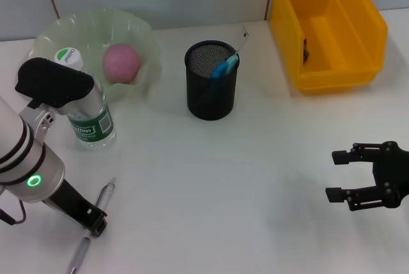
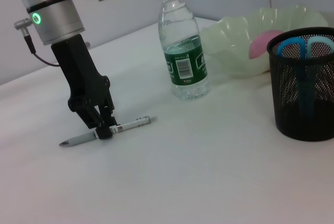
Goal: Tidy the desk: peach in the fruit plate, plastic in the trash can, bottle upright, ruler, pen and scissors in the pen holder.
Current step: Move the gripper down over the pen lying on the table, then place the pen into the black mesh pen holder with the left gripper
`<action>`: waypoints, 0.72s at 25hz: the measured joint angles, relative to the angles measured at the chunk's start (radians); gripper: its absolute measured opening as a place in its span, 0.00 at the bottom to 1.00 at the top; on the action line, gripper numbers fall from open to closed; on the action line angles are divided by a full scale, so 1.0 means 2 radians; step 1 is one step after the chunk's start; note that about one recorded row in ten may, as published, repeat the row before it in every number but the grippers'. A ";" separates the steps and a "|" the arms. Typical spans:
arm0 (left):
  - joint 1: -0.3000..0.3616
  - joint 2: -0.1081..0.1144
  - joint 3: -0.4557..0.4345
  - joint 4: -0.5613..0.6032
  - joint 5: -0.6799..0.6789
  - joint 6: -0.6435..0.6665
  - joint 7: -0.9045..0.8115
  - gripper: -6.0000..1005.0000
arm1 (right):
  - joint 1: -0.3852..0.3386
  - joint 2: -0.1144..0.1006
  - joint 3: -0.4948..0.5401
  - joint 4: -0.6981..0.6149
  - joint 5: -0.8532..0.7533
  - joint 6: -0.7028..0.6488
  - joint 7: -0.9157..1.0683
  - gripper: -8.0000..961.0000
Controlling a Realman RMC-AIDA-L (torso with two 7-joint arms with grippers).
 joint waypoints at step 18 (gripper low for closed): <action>-0.002 0.002 -0.011 0.006 -0.004 0.006 0.013 0.18 | 0.000 0.000 0.000 0.001 0.000 0.000 0.005 0.87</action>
